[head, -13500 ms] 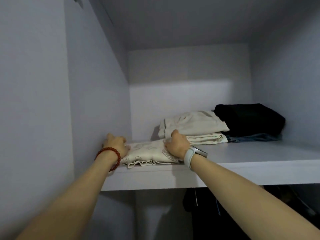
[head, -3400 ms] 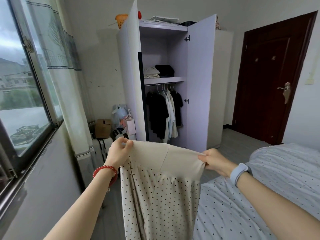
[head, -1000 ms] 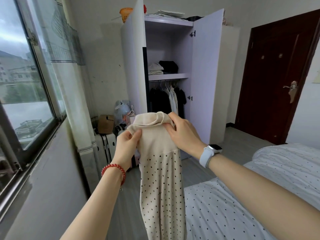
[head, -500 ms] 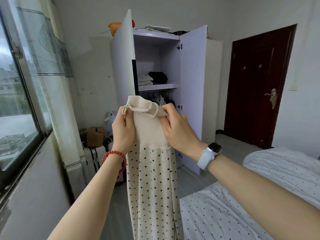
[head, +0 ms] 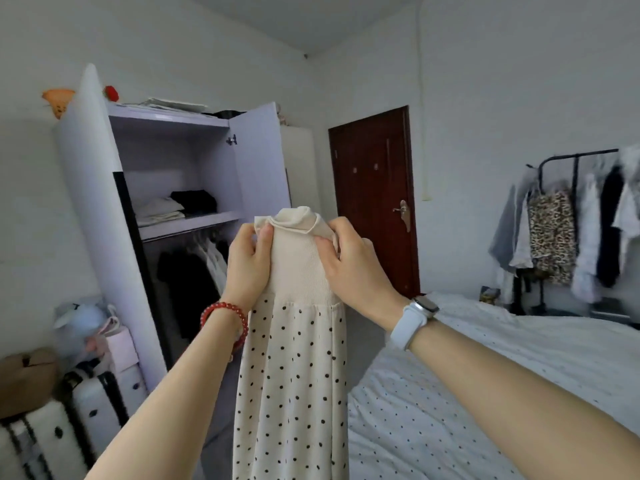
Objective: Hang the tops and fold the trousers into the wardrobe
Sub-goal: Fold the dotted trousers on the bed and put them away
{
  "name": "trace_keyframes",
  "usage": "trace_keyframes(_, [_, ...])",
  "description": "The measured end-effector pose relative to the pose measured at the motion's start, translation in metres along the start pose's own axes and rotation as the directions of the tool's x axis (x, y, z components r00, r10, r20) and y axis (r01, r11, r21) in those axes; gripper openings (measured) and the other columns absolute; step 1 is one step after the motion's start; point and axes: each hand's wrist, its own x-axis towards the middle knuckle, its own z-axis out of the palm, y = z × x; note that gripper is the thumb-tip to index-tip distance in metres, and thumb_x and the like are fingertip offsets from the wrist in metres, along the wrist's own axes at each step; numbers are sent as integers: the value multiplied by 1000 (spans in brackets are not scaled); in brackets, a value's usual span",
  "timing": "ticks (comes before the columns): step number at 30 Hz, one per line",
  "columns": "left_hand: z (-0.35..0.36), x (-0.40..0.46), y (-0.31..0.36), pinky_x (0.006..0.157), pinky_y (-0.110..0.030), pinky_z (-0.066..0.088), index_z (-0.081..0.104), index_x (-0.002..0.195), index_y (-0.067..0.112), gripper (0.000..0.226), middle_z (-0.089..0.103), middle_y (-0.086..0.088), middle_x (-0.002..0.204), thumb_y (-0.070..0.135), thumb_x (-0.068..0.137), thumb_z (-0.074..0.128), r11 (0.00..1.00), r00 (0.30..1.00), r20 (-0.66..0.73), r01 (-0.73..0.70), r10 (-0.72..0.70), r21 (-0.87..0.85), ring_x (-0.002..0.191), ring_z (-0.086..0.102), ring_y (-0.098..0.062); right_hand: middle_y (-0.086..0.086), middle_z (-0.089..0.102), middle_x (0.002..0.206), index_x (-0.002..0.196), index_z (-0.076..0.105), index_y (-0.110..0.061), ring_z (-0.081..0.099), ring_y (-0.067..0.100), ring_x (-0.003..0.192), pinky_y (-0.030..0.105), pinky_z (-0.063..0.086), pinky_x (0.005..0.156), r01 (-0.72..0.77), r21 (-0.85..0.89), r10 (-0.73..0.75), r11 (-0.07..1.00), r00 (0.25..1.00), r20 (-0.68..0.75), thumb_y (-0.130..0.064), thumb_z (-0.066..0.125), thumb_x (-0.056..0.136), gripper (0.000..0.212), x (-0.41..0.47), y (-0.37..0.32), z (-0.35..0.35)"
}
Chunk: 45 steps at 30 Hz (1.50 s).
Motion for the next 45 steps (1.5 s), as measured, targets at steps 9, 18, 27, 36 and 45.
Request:
trace_keyframes(9, [236, 9, -19, 60, -19, 36, 50, 86, 13, 25, 49, 7, 74, 33, 98, 41, 992, 961, 275, 46, -11, -121, 65, 43, -5, -6, 45, 61, 92, 46, -12, 41, 9, 51, 24, 32, 49, -266, -210, 229, 941, 956, -184, -25, 41, 98, 15, 3, 162, -123])
trace_keyframes(18, [467, -22, -103, 57, -16, 32, 41, 72, 15, 28, 41, 7, 66, 27, 98, 40, 985, 848, 511, 172, -140, -14, 62, 38, -5, -4, 41, 68, 91, 42, -8, 44, 18, 67, 34, 33, 61, -642, -289, 582, 710, 767, -270, -23, 37, 99, 18, -33, 382, -206])
trace_keyframes(27, [618, -61, -222, 52, -26, 27, 29, 66, 16, 35, 32, 3, 60, 23, 97, 43, 960, 694, 671, 259, -262, 107, 56, 31, -12, -1, 42, 65, 86, 39, -9, 43, 21, 64, 34, 32, 59, -806, -341, 759, 485, 581, -295, -26, 39, 98, 20, -77, 564, -220])
trace_keyframes(36, [712, -118, -362, 56, -28, 33, 40, 63, 12, 35, 44, -3, 61, 26, 93, 53, 898, 400, 813, 306, -423, 317, 59, 42, -17, -2, 43, 65, 62, 35, -20, 45, 24, 73, 29, 33, 63, -892, -393, 902, 222, 341, -265, -22, 48, 94, 35, -144, 726, -199])
trace_keyframes(45, [703, -136, -368, 61, -26, 59, 50, 111, 2, 17, 58, -14, 91, 3, 94, 47, 538, 130, 854, 821, -504, 193, 60, 65, -16, 4, 48, 60, 65, 42, -17, 57, 38, 64, 37, 43, 58, -873, -350, 851, 339, 443, -282, -13, 50, 91, 28, -163, 738, -191])
